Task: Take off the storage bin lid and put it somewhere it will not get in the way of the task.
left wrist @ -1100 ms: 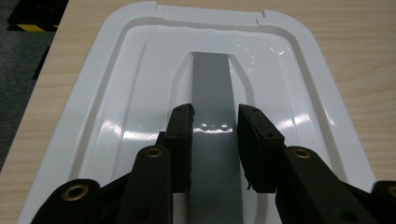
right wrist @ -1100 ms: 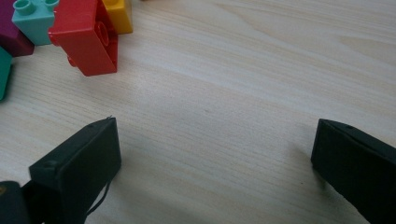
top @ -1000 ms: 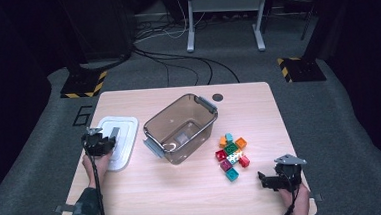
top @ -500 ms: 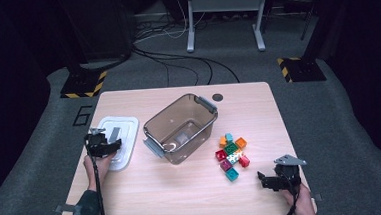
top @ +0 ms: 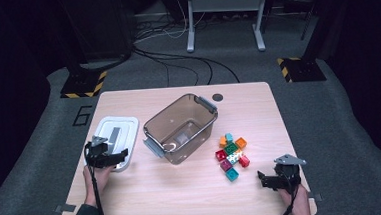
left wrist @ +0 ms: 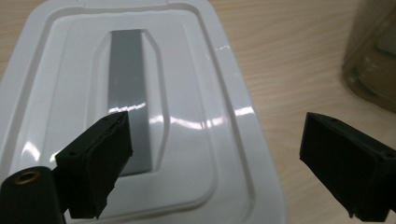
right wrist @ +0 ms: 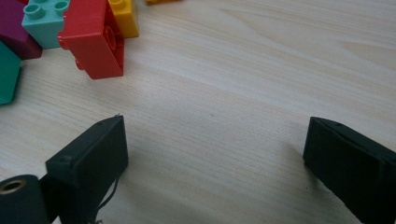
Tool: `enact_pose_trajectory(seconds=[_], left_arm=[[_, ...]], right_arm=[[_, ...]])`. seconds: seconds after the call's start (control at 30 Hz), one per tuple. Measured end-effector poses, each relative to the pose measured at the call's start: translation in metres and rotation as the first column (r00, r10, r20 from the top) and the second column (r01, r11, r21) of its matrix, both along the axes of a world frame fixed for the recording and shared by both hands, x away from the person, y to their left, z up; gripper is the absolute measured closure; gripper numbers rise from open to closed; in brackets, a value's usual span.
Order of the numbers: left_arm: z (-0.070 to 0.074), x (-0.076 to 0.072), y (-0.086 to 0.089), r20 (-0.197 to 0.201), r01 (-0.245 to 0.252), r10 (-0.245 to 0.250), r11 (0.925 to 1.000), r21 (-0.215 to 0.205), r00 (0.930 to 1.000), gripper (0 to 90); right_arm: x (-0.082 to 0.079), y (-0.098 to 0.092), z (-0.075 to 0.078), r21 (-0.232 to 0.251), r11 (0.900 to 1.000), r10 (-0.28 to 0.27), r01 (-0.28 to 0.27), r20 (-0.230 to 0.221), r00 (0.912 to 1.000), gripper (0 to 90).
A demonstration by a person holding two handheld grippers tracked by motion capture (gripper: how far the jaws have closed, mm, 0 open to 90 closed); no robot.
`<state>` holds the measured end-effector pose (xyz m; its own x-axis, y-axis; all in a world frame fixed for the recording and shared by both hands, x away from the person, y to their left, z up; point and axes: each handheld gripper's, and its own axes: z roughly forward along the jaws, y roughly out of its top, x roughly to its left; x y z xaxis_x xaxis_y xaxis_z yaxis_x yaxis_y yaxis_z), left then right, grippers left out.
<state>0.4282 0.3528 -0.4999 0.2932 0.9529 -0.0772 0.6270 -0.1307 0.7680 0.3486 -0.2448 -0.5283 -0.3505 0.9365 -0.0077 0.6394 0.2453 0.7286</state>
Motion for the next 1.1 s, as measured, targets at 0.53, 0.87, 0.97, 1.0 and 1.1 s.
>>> enact_pose_trajectory(seconds=[0.53, 0.87, 0.97, 1.0, 1.1], left_arm=[[-0.023, -0.066, -0.054, 0.023, 0.221, -0.223, 0.9738, 0.053, 0.9747, 0.4], [-0.031, -0.069, -0.073, -0.052, 0.309, -0.305, 0.9453, 0.104, 0.9508, 0.0], [-0.030, -0.070, -0.073, -0.057, 0.309, -0.304, 0.9454, 0.104, 0.9509, 0.0], [-0.031, -0.070, -0.073, -0.051, 0.304, -0.300, 0.9468, 0.107, 0.9526, 0.0], [-0.030, -0.070, -0.074, -0.054, 0.309, -0.304, 0.9452, 0.106, 0.9510, 0.0]], right_arm=[[-0.001, 0.006, 0.001, -0.035, 0.999, -0.038, 0.039, 0.006, 0.9992, 0.4], [0.001, 0.005, 0.002, -0.038, 0.998, -0.051, 0.051, -0.001, 0.9987, 1.3], [0.000, 0.006, 0.003, -0.037, 0.998, -0.048, 0.048, 0.002, 0.9988, 1.3], [0.000, 0.005, 0.004, -0.028, 0.999, -0.045, 0.045, 0.002, 0.9990, 1.2], [-0.002, 0.006, 0.007, 0.003, 0.999, -0.043, 0.044, -0.002, 0.9991, 1.0]])
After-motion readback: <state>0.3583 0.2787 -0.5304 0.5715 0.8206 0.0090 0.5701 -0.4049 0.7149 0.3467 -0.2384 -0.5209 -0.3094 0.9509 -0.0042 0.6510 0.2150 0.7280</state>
